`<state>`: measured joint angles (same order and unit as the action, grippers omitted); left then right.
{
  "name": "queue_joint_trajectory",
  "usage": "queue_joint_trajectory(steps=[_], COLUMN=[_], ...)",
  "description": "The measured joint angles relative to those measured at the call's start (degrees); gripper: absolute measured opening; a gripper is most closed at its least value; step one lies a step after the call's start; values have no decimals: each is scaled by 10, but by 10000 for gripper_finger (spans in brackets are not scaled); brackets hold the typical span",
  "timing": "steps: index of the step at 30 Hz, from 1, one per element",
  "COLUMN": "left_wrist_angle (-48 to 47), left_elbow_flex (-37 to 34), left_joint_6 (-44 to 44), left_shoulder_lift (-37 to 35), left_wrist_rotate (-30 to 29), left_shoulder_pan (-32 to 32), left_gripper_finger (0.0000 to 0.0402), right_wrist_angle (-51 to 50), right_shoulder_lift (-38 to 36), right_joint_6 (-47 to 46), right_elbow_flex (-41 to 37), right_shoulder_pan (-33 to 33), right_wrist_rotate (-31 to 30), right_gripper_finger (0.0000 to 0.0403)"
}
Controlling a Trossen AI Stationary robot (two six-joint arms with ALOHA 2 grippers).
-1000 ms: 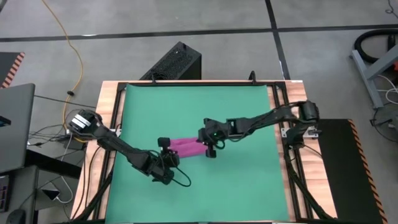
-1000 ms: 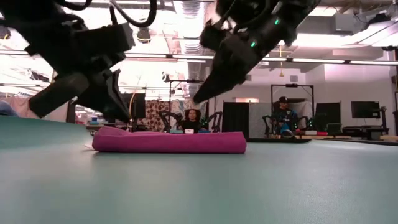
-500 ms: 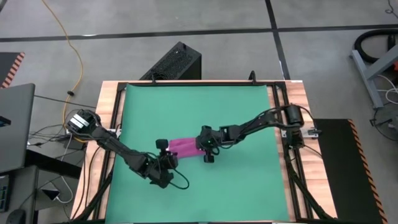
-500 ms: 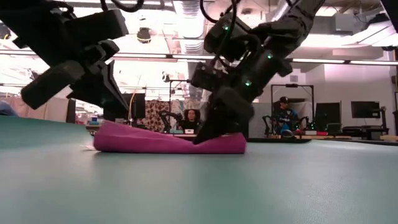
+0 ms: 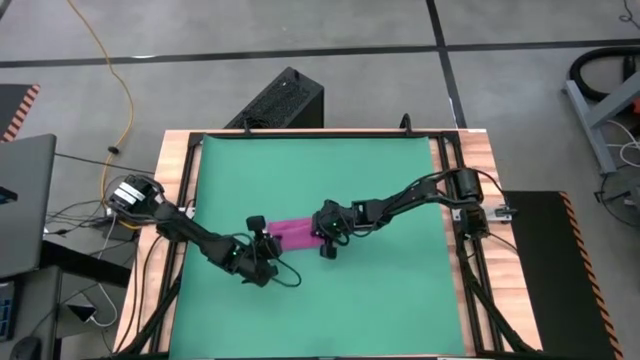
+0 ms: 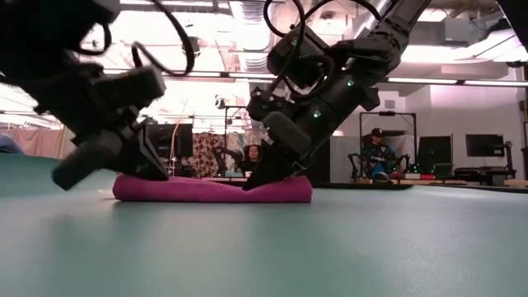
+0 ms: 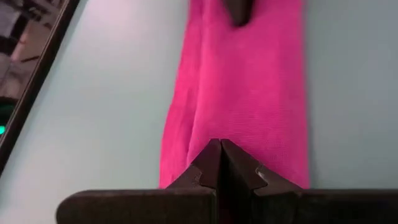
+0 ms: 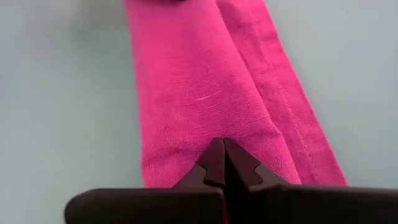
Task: Roll towel
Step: Roll the pink towel
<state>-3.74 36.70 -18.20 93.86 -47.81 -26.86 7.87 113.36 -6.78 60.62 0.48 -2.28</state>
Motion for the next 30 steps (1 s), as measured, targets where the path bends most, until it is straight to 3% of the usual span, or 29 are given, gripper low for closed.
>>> queue_joint_trajectory(steps=[11,21,30], left_wrist_angle=[104,124,119], left_elbow_flex=[-82,-88,-88], left_joint_6=[12,51,51], left_shoulder_lift=[-1,-2,-2], left_wrist_rotate=[38,85,93], left_shoulder_pan=[77,102,103], left_gripper_finger=[0,0,0], right_wrist_angle=[17,10,-66], right_shoulder_lift=[-76,-88,-125], right_joint_6=[11,220,227], right_elbow_flex=[-2,-21,-43], right_shoulder_pan=[22,76,73], right_wrist_rotate=[-75,-8,-24], right_gripper_finger=[15,30,38])
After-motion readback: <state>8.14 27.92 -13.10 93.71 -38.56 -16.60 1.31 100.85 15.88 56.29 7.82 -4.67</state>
